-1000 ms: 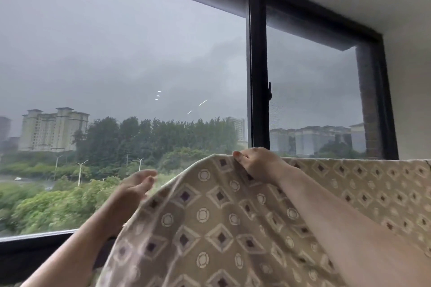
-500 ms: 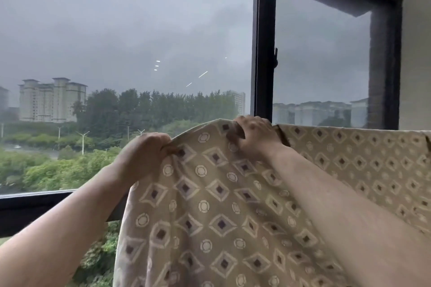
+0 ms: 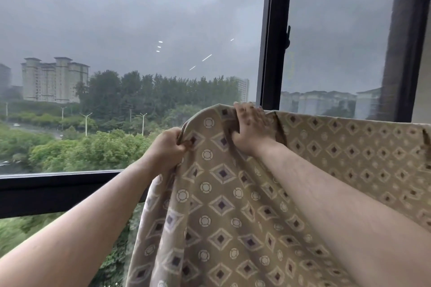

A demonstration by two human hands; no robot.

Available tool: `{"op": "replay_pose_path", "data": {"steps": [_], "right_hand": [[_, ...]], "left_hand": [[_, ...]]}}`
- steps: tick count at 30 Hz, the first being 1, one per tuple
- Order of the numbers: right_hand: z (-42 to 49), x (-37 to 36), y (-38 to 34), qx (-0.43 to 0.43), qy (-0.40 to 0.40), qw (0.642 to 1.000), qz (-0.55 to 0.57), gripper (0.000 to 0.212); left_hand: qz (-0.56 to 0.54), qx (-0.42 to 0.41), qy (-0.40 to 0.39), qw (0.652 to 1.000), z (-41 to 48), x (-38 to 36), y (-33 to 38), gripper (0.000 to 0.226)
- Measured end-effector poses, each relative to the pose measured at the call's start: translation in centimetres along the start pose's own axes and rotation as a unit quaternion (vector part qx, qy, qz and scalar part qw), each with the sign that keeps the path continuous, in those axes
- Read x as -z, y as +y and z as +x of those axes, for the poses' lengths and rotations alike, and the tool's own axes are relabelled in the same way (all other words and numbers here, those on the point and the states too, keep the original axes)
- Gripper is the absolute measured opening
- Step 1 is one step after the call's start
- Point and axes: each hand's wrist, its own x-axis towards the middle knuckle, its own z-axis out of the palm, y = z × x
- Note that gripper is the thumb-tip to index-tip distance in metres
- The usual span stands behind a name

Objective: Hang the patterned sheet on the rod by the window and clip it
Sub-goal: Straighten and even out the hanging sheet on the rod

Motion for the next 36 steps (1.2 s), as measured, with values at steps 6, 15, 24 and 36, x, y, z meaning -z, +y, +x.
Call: {"op": "replay_pose_path", "data": {"steps": [6, 15, 24, 36], "right_hand": [[-0.8, -2.0, 1.0, 0.011, 0.03, 0.999, 0.033, 0.075], [3.4, -1.0, 0.2, 0.032, 0.055, 0.997, 0.031, 0.033], [4.1, 0.1, -4.0, 0.09, 0.036, 0.995, 0.005, 0.036], [4.0, 2.0, 5.4, 0.054, 0.005, 0.998, 0.007, 0.033]], "left_hand": [[0.022, 0.018, 0.019, 0.999, 1.0, -0.9, -0.7, 0.008], [0.007, 0.021, 0.014, 1.0, 1.5, -0.5, -2.1, 0.02], [-0.046, -0.006, 0.053, 0.998, -2.4, 1.4, -3.1, 0.018], [0.118, -0.029, -0.044, 0.992, -1.8, 7.4, -8.2, 0.03]]}}
